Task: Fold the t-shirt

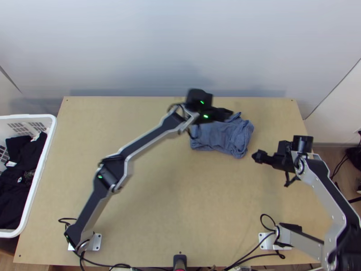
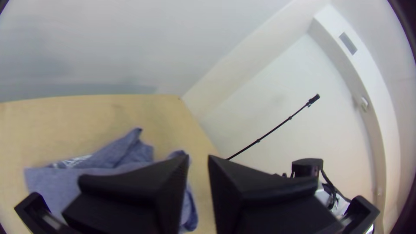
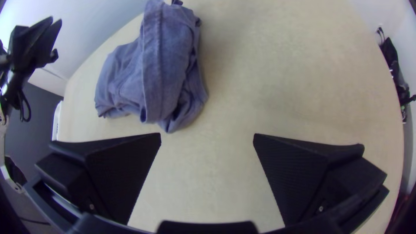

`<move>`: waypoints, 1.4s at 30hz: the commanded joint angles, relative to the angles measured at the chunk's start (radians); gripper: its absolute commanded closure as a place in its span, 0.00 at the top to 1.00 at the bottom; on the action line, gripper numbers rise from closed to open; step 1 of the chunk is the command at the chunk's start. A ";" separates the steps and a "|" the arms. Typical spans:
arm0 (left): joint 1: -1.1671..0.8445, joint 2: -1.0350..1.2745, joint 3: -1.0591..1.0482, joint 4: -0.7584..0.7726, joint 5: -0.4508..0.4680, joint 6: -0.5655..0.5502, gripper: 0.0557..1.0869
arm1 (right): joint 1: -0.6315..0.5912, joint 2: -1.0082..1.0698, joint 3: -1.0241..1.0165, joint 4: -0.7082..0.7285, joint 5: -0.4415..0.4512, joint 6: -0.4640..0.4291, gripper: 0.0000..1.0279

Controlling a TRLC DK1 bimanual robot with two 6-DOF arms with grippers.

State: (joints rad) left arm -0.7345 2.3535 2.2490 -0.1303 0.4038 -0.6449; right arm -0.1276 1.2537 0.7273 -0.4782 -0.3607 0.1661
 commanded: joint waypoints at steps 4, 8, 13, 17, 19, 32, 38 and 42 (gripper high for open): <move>0.185 -0.217 -0.078 -0.425 0.015 0.297 0.80 | 0.034 0.277 0.044 0.266 -0.129 0.216 0.96; 0.222 -0.316 -0.170 -0.437 -0.006 0.303 0.80 | 0.100 0.394 0.104 0.332 -0.130 0.263 0.96; 0.231 -0.415 -0.290 -0.431 -0.049 0.301 0.80 | 0.169 0.487 0.208 0.346 -0.158 0.288 0.96; 0.224 -0.485 -0.394 -0.394 -0.094 0.301 0.80 | 0.220 0.536 0.281 0.342 -0.169 0.293 0.96; 0.225 -0.516 -0.440 -0.377 -0.106 0.301 0.80 | 0.249 0.569 0.317 0.331 -0.173 0.291 0.96; 0.313 -0.658 -0.638 -0.373 -0.120 0.310 0.79 | 0.367 0.742 0.544 0.115 -0.115 0.153 0.03; 0.323 -0.695 -0.709 -0.371 -0.126 0.309 0.79 | 0.250 0.673 0.549 0.113 -0.072 0.154 0.03; 0.323 -0.700 -0.726 -0.371 -0.135 0.303 0.79 | 0.111 0.658 0.595 0.115 -0.060 0.144 0.03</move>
State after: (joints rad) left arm -0.4229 1.6825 1.5772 -0.5026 0.2760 -0.3363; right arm 0.1349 1.9415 1.2644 -0.3603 -0.4477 0.3298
